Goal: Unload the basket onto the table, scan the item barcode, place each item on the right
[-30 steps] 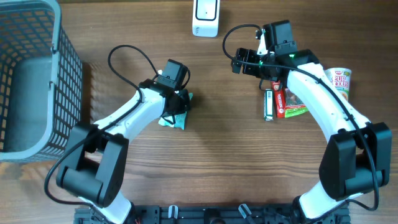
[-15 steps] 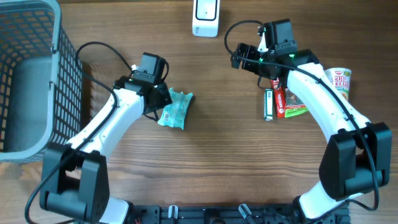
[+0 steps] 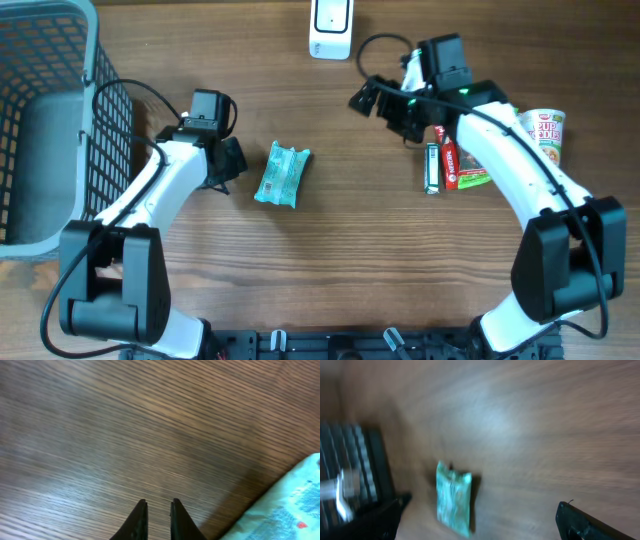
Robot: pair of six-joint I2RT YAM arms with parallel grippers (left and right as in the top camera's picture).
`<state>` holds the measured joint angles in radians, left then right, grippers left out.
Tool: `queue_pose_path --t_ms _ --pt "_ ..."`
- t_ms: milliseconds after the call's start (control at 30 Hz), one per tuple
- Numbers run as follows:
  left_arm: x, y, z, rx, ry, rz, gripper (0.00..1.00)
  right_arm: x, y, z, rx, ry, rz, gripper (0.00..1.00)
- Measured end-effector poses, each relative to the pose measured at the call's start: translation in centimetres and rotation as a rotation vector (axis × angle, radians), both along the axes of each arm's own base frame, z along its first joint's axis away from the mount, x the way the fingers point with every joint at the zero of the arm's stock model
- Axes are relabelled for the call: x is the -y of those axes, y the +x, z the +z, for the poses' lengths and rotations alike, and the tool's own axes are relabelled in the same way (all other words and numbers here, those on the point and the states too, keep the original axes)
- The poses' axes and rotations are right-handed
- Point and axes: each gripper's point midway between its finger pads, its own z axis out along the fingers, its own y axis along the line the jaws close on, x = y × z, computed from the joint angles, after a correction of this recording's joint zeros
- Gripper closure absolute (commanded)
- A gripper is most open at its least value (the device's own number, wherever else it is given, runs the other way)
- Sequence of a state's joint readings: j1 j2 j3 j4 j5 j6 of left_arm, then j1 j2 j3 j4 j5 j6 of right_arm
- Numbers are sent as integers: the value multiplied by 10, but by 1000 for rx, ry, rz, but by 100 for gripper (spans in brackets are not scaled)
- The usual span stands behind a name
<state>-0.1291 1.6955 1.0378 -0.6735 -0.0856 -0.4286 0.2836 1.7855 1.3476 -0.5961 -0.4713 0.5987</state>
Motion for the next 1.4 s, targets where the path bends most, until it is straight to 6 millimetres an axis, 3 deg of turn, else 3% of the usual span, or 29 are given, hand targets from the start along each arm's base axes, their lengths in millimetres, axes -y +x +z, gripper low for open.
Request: queue_pose_path --t_ms 100,167,367,567,600,633,767,1000,1200,1400 --pt "-7 -2 -1 -10 5 4 96 -17 -10 -3 19 -36 64 0" --pt "-11 -8 -2 -36 10 3 96 -23 -16 -7 28 -84 87 0" --pt "-13 -25 2 -92 21 -4 96 -14 -17 -17 46 -212 69 0" --pt "-11 -35 49 5 2 19 96 -6 -15 -22 54 -256 53 0" --pt "-12 -40 72 65 -5 30 96 -5 -16 -24 52 -263 51 0" --pt "-15 -45 80 77 -5 46 96 -4 -16 -25 50 -268 49 0" --pt "-46 -73 118 154 38 181 96 0 -15 -26 55 -288 38 0" --pt "-109 -110 161 306 110 453 96 1 -14 -27 58 -296 37 0" --pt "-138 -124 177 385 115 602 96 1 -15 -27 58 -296 37 0" --pt "-149 -114 171 372 111 621 96 2 -14 -27 60 -301 34 0"
